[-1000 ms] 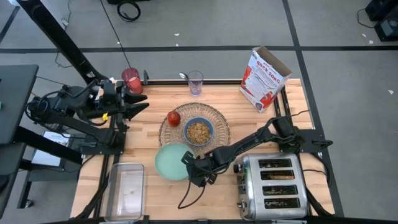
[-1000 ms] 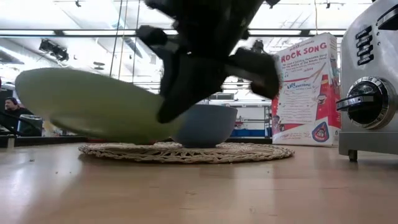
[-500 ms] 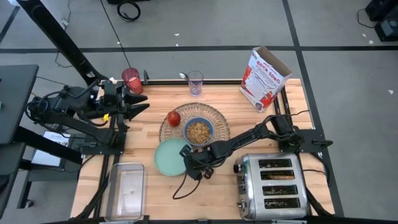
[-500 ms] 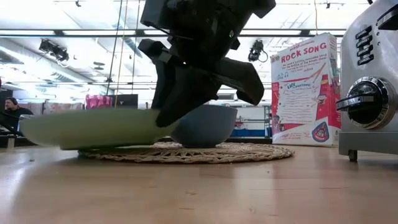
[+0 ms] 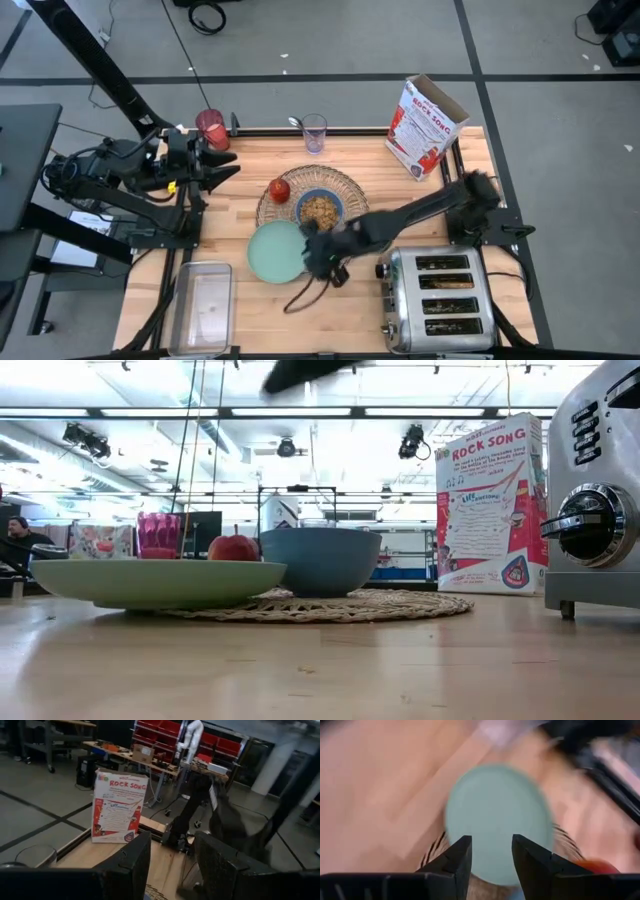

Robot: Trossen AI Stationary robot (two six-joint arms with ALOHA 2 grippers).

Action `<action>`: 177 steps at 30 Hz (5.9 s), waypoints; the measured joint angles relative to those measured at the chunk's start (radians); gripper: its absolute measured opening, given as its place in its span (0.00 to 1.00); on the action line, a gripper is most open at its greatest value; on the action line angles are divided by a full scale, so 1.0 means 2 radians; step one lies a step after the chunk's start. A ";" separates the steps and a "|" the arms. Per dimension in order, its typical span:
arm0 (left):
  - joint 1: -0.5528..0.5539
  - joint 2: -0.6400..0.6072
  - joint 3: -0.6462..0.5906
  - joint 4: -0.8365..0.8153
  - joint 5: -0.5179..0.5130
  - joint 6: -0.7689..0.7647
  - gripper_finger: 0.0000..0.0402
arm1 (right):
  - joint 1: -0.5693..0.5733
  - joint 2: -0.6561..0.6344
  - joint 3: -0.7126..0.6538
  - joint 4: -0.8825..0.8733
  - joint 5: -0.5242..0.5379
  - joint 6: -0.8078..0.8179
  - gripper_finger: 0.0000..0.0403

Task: Arrange a breakfast setting
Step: Put the orange spoon on the brown table mat

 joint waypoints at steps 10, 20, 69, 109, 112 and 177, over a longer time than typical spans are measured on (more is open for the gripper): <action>0.025 0.021 0.000 -0.001 -0.099 -0.025 0.40 | -0.119 -0.146 0.001 -0.005 0.024 0.207 0.41; 0.204 0.102 0.000 -0.038 0.030 -0.084 0.50 | -0.216 -0.182 0.000 0.004 0.002 0.174 0.64; 0.456 0.438 0.000 0.146 0.218 -0.361 0.23 | -0.267 -0.300 0.000 -0.048 0.000 0.182 0.65; 0.450 0.366 0.000 0.213 0.239 -0.344 0.04 | -0.276 -0.299 0.000 -0.049 -0.014 0.153 0.65; 0.445 0.341 0.000 0.214 0.255 -0.334 0.04 | -0.276 -0.299 0.000 -0.048 -0.014 0.138 0.65; 0.053 0.258 0.000 -0.052 0.245 0.776 0.03 | -0.149 -0.096 0.000 -0.097 -0.208 0.102 0.19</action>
